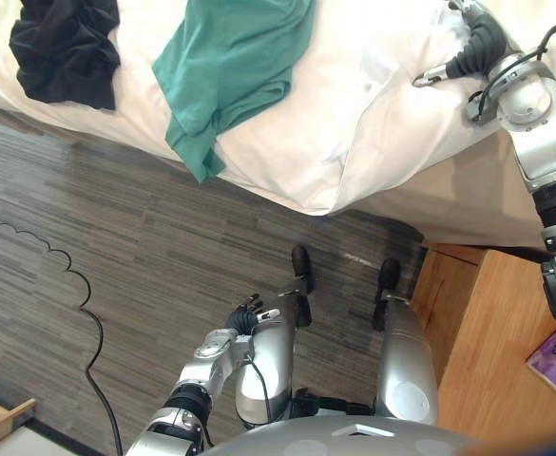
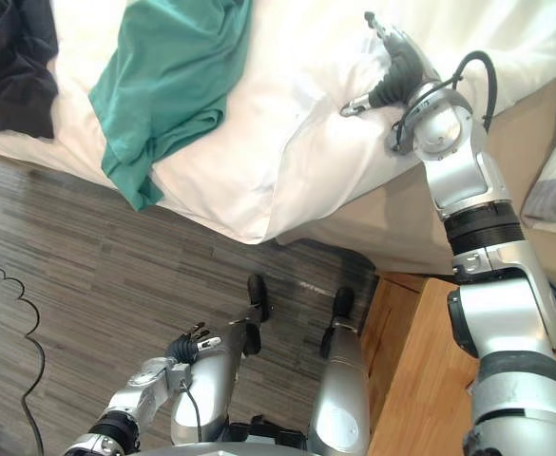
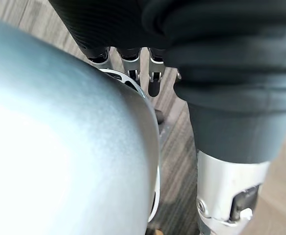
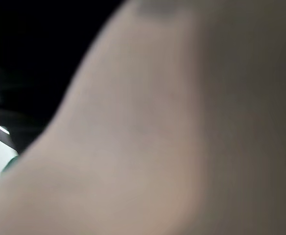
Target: Tidy the bed and pick cloth on bed and put in laundry
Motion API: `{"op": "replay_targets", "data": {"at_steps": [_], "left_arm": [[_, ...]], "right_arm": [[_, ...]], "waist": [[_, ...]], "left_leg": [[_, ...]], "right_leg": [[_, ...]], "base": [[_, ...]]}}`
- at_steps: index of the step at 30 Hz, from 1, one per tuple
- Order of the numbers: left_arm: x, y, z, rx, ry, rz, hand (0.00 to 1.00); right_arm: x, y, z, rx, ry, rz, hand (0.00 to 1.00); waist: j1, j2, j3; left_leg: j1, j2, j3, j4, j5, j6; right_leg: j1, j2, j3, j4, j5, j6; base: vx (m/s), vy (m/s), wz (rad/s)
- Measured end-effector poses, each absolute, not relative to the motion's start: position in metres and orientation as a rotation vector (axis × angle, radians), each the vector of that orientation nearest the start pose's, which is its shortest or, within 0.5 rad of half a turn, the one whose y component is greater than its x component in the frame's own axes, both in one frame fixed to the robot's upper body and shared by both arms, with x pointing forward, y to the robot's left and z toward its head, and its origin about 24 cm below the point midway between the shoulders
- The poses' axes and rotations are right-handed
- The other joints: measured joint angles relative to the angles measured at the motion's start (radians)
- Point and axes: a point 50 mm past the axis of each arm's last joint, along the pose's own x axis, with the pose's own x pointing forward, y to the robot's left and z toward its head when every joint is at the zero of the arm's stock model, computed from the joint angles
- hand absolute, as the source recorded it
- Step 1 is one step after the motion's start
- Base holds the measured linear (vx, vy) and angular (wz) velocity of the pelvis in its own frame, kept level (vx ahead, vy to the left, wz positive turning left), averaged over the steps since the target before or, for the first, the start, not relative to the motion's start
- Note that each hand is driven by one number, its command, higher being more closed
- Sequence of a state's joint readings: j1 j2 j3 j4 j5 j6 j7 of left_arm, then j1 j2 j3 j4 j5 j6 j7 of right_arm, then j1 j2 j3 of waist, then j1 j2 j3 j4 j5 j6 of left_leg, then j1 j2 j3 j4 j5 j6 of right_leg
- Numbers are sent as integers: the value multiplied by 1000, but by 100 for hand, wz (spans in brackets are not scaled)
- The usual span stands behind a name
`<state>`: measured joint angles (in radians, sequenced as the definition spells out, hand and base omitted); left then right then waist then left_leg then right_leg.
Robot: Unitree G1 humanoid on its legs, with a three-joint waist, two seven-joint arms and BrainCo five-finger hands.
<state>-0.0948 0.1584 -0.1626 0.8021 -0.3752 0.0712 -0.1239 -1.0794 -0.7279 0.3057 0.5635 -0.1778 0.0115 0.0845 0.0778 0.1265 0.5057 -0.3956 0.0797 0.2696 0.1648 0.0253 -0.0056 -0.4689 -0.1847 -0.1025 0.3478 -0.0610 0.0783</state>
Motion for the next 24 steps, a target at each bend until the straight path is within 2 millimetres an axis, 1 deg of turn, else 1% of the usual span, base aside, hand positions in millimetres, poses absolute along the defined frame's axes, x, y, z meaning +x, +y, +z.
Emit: {"op": "replay_targets", "data": {"at_steps": [1,4,9,11,14,16,19,20,21,22,23,24], "left_arm": [[204,164,-109,-180,780,-97,0],[204,162,-109,-171,772,-111,0],[202,162,-111,-222,771,-97,0],[198,164,-113,-236,786,-99,0],[195,166,-115,-240,795,-103,0],[187,168,-118,-251,808,-100,0],[178,170,-120,-253,829,-95,0],[172,174,-122,-261,842,-81,0],[169,176,-123,-263,848,-75,0],[164,180,-125,-263,863,-64,0],[157,183,-128,-248,887,-63,0],[154,183,-129,-247,895,-59,0]], "right_arm": [[384,-214,291,-992,-407,-29,100],[384,-213,287,-997,-416,-9,100],[384,-215,279,-1000,-404,12,100],[384,-221,267,-984,-376,-1,100],[384,-223,252,-927,-366,-7,100],[383,-224,237,-835,-351,-23,100],[378,-234,217,-709,-322,-62,100],[374,-241,201,-629,-293,-91,100],[372,-244,194,-599,-276,-101,100],[369,-249,180,-538,-245,-116,100],[363,-254,163,-447,-207,-137,100],[361,-257,154,-387,-191,-148,100]], "waist": [[-1,7,2],[-1,15,1],[-4,16,0],[-5,16,0],[-9,15,0],[-19,13,-1],[-30,7,-2],[-35,-6,-11],[-36,-12,-19],[-37,-24,-42],[-43,-40,-73],[-46,-46,-82]], "left_leg": [[-1,0,2,1,0,0],[0,0,7,1,0,0],[27,-7,10,-8,1,1],[71,-12,8,-25,1,0],[114,-13,9,-46,1,-1],[158,-15,14,-75,5,-3],[223,-18,22,-114,10,-5],[258,-18,25,-134,11,-6],[266,-18,25,-140,11,-6],[279,-18,28,-160,14,-11],[296,-20,28,-181,20,-16],[311,-21,29,-193,22,-18]], "right_leg": [[-6,-1,3,7,-3,-1],[-12,-2,5,18,-8,-2],[4,-11,8,29,-17,0],[46,-13,7,22,-24,5],[93,-10,4,-1,-24,6],[134,-7,5,-28,-20,11],[199,-1,6,-66,-14,18],[232,3,9,-87,-12,21],[242,5,9,-96,-10,23],[250,9,9,-110,-8,23],[265,9,9,-126,-6,25],[278,10,8,-133,-6,25]], "base": [[13,-44,-7],[24,-46,-3],[58,-42,0],[74,-35,1],[55,-31,-3],[62,-25,-8],[77,-18,-8],[90,-19,-11],[101,-21,-12],[115,-19,-5],[126,-16,-3],[147,-7,-4]]}}
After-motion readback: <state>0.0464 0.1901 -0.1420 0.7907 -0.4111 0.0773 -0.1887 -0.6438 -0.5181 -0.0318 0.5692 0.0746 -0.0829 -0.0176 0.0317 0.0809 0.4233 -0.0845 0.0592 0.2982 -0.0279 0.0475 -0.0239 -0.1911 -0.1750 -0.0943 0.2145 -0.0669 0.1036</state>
